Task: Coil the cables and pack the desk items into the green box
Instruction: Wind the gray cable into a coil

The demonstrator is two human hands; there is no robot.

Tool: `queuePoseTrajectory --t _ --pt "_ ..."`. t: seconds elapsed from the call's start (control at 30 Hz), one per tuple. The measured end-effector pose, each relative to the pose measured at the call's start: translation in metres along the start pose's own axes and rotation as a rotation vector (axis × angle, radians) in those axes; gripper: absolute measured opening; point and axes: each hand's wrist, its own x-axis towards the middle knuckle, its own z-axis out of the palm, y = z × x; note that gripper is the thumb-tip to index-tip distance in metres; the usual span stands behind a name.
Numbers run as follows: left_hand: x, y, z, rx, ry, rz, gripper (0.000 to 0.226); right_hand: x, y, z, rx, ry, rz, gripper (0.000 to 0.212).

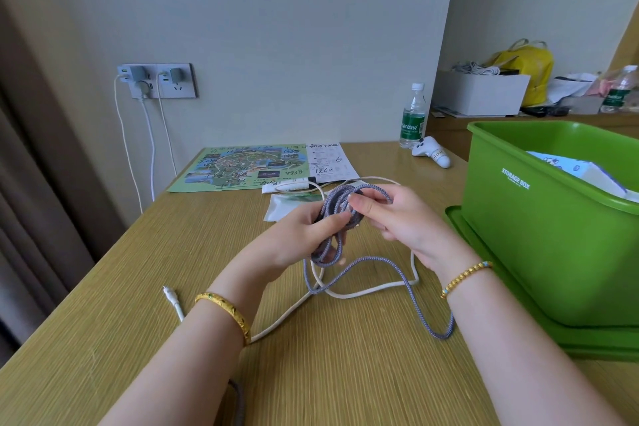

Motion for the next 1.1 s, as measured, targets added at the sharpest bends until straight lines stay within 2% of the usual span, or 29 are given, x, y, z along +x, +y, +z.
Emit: queuePoseTrajectory --t 0.1,0.2,0.23,0.33,0.47,0.53,0.6,0.7,0.87,0.97,1.03,1.1 --pt "0.002 0.003 0.004 -0.023 0.065 -0.046 0.024 0.001 0.0 -0.004 0.045 -0.019 -0.004 0.021" --pt "0.005 0.003 0.001 0.168 0.131 -0.043 0.028 0.003 -0.002 -0.013 0.02 0.12 -0.061 0.012" --pt "0.004 0.003 -0.001 0.219 0.113 -0.052 0.029 0.003 -0.002 -0.016 0.025 0.171 -0.087 0.009" --pt "0.0 0.004 -0.004 0.304 -0.023 -0.087 0.032 0.005 0.001 -0.017 0.055 0.279 -0.141 0.015" --pt "-0.002 0.006 -0.002 0.394 -0.148 -0.047 0.033 0.007 0.003 -0.011 0.129 0.26 -0.148 0.018" --pt "-0.002 0.006 -0.002 0.305 -0.099 -0.012 0.035 0.008 0.003 -0.013 0.188 0.235 -0.147 0.022" --pt "-0.001 0.007 -0.005 0.146 0.036 0.011 0.037 0.008 0.005 -0.017 0.169 0.209 -0.148 0.027" --pt "0.004 0.002 -0.014 -0.078 0.282 0.009 0.039 0.006 0.007 -0.016 0.056 0.083 -0.131 0.02" --pt "0.012 -0.008 -0.019 -0.286 0.501 0.016 0.04 0.004 0.007 -0.006 -0.267 -0.091 -0.122 0.027" --pt "0.014 -0.01 -0.018 -0.443 0.569 0.007 0.033 0.003 0.008 0.0 -0.42 -0.06 -0.087 0.032" --pt "0.015 -0.009 -0.016 -0.525 0.561 0.004 0.027 0.002 0.009 0.005 -0.5 -0.077 -0.077 0.038" --pt "0.016 -0.008 -0.013 -0.607 0.53 0.019 0.029 0.002 0.013 0.01 -0.616 -0.127 -0.047 0.036"
